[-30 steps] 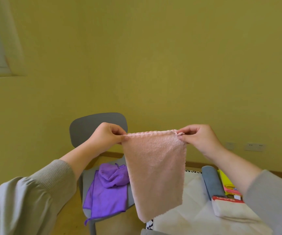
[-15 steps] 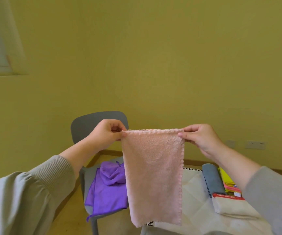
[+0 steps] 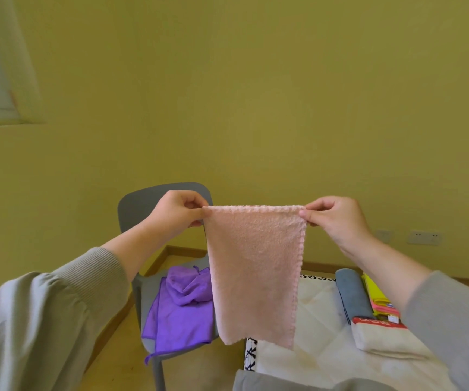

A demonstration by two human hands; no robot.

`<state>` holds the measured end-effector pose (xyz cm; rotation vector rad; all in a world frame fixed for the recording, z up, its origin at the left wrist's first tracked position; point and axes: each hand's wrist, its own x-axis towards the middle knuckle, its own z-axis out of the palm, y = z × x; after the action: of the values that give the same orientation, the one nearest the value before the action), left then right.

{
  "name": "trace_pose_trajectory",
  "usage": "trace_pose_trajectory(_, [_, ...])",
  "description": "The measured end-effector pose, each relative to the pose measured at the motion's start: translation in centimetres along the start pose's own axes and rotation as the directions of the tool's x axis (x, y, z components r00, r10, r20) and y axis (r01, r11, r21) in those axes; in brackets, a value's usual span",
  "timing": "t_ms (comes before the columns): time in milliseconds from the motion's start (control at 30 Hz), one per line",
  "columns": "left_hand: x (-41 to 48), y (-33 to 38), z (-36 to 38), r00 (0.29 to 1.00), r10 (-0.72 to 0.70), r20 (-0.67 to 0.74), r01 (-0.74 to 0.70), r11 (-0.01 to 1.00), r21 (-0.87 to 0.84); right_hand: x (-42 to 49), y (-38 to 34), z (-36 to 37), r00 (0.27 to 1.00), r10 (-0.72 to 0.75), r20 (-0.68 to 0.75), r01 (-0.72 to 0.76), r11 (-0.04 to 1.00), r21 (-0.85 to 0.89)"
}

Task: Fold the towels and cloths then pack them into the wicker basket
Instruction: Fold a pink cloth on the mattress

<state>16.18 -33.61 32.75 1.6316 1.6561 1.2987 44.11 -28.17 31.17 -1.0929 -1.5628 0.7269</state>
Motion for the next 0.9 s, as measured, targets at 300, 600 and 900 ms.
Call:
trace_pose_trajectory(300, [0.2,-0.6,1.3,1.000,-0.011,0.003,0.011,1.000,-0.005,1.0,0.1,0.2,0.994,0.006,0.108,0.024,0.961,-0.277])
trace_pose_trajectory(600, [0.7,-0.9,2.7,0.997,-0.046,0.057,0.036,0.985,0.170,1.4,1.2,-0.4,0.976,0.097,0.197,-0.055,0.977,-0.206])
trace_pose_trajectory(900, [1.4,-1.6,5.8,0.985,-0.133,0.108,0.129,0.990,0.051,1.4,2.6,-1.9,0.927,0.248,0.283,-0.249,0.968,-0.032])
